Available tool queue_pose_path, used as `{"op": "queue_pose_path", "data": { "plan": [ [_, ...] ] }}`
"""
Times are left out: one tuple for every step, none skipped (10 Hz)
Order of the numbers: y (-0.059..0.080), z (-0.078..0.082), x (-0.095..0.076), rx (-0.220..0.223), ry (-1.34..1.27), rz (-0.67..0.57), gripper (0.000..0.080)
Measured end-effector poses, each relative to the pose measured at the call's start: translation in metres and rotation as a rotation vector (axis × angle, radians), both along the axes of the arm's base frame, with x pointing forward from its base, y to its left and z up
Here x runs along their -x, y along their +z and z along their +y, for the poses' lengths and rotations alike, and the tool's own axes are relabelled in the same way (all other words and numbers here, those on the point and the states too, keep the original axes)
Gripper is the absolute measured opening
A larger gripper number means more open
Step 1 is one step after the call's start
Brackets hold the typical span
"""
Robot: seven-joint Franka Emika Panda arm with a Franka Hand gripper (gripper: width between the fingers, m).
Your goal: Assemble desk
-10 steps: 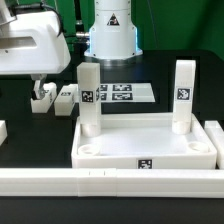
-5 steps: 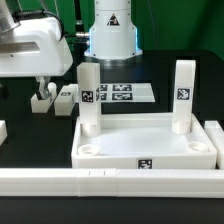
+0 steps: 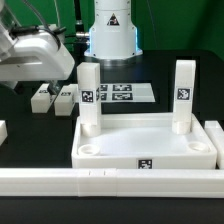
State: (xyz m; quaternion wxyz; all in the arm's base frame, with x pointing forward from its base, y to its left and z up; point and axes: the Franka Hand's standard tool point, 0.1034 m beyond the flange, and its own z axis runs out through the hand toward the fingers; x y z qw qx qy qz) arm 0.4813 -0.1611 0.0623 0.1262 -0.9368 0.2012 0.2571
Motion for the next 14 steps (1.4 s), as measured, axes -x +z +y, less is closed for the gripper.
{"op": "queue_pose_path", "data": {
  "plan": [
    [-0.001, 0.001, 0.000, -0.037, 0.013, 0.063, 0.0648],
    [-0.003, -0.001, -0.001, -0.052, 0.016, 0.094, 0.0648],
    [-0.005, 0.001, 0.004, -0.077, 0.016, 0.139, 0.0648],
    [-0.010, 0.002, 0.012, -0.093, 0.013, 0.174, 0.0648],
    [-0.011, 0.004, 0.020, -0.124, 0.014, 0.231, 0.0648],
    [-0.014, 0.004, 0.022, -0.145, 0.017, 0.275, 0.0648],
    [-0.018, 0.002, 0.017, -0.133, 0.020, 0.260, 0.0648],
    [-0.018, 0.001, 0.017, -0.131, 0.019, 0.255, 0.0648],
    [-0.023, 0.001, 0.020, -0.125, 0.016, 0.250, 0.0648],
    [-0.025, 0.003, 0.026, -0.129, 0.013, 0.260, 0.0648],
    [-0.025, 0.002, 0.026, -0.140, 0.013, 0.279, 0.0648],
    [-0.025, 0.003, 0.027, -0.143, 0.012, 0.290, 0.0648],
    [-0.026, 0.005, 0.034, -0.176, 0.010, 0.349, 0.0648],
    [-0.030, 0.005, 0.037, -0.200, 0.012, 0.398, 0.0648]
  ]
}}
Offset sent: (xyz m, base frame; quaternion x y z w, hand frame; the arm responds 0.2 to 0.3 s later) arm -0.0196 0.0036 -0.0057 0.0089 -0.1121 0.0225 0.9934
